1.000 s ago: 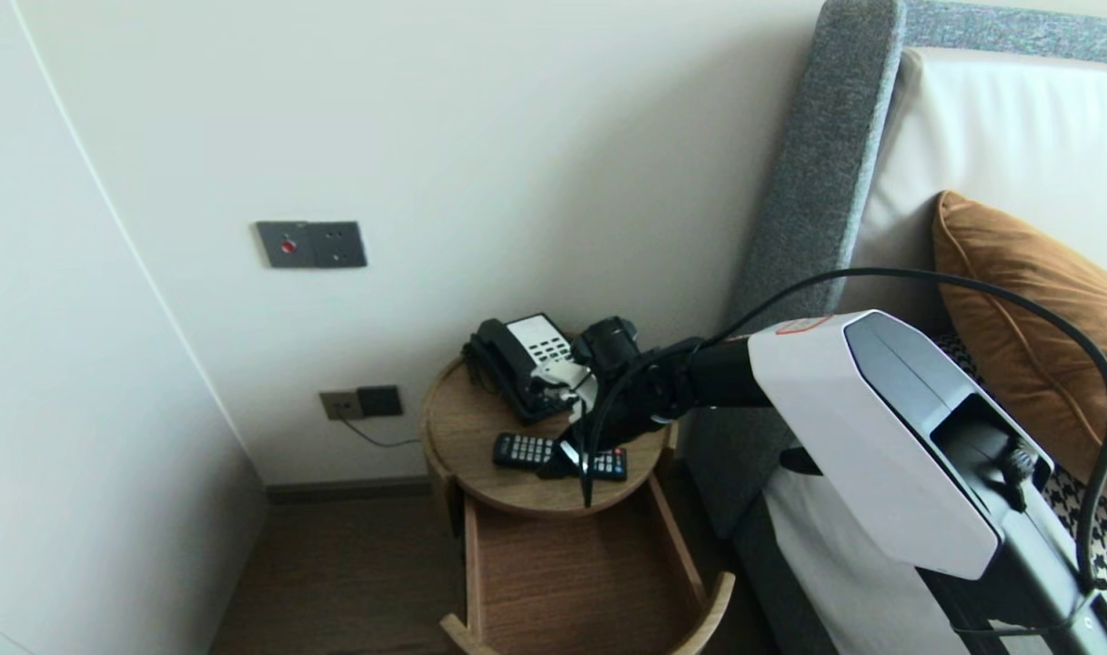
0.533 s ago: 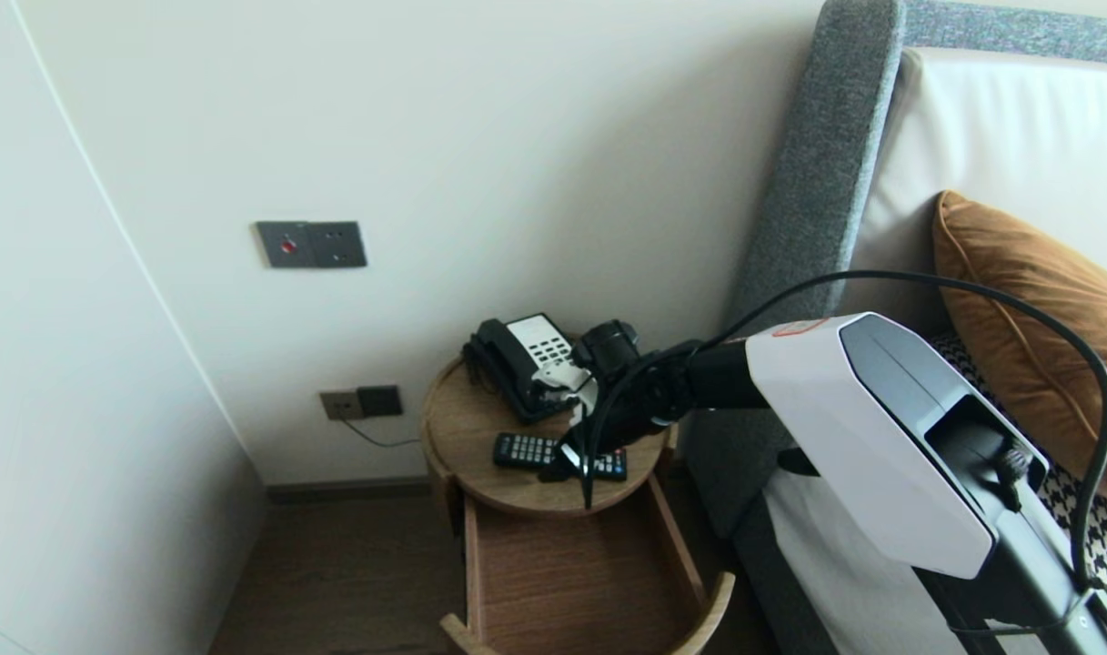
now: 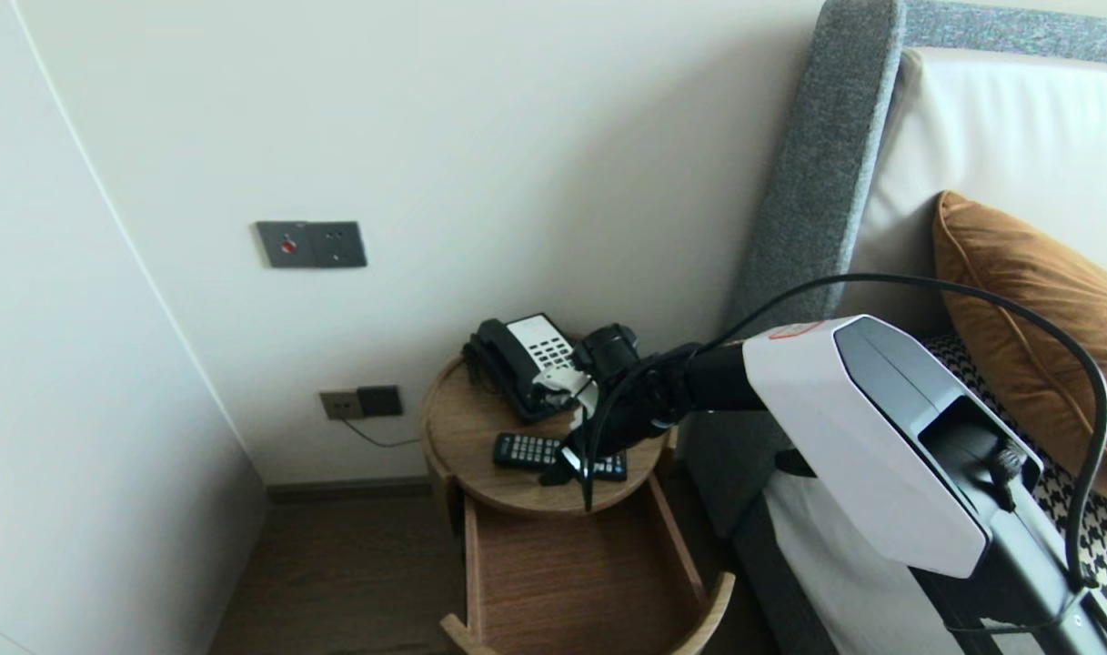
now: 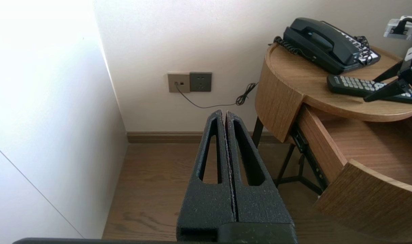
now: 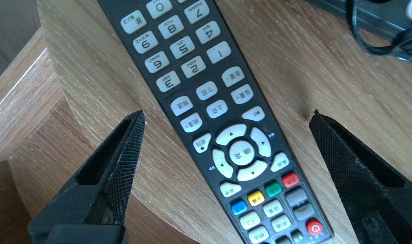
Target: Put the remote controls on the table in the drawer one by one
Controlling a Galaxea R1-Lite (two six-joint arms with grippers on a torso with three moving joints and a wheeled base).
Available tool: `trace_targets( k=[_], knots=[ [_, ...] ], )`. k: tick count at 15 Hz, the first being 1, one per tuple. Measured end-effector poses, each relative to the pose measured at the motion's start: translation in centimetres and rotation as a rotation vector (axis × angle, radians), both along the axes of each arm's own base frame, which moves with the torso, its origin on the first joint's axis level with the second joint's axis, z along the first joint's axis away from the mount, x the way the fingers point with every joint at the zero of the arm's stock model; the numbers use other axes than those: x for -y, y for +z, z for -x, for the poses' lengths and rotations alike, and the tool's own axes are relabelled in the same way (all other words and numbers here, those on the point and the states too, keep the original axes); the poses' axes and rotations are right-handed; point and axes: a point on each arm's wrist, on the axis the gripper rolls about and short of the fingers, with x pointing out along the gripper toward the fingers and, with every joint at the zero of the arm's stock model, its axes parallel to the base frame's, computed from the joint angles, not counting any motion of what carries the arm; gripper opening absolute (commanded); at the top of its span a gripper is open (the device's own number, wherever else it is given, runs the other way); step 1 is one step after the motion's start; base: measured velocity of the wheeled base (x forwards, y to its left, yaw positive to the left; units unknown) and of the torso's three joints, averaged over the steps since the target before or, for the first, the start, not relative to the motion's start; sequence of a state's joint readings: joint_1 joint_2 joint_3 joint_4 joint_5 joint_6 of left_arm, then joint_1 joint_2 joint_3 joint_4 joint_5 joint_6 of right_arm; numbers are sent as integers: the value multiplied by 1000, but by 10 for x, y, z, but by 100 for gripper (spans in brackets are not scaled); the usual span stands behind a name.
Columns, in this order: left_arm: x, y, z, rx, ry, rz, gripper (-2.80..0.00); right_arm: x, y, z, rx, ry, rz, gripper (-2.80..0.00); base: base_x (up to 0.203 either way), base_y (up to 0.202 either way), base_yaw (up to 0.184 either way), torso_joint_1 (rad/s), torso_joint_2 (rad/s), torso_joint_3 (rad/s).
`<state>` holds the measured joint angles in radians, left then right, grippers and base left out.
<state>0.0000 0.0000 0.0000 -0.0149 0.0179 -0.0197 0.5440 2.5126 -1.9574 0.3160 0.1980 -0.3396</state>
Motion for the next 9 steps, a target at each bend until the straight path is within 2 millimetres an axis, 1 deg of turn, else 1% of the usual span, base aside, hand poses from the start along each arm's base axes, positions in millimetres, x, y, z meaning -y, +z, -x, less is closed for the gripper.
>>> trace_targets(
  k=[9],
  knots=[
    [0,0,0,0,0,-1,-280,1,-5,-1,-12,-3,2,-280,0,0,0,0,0,0]
  ],
)
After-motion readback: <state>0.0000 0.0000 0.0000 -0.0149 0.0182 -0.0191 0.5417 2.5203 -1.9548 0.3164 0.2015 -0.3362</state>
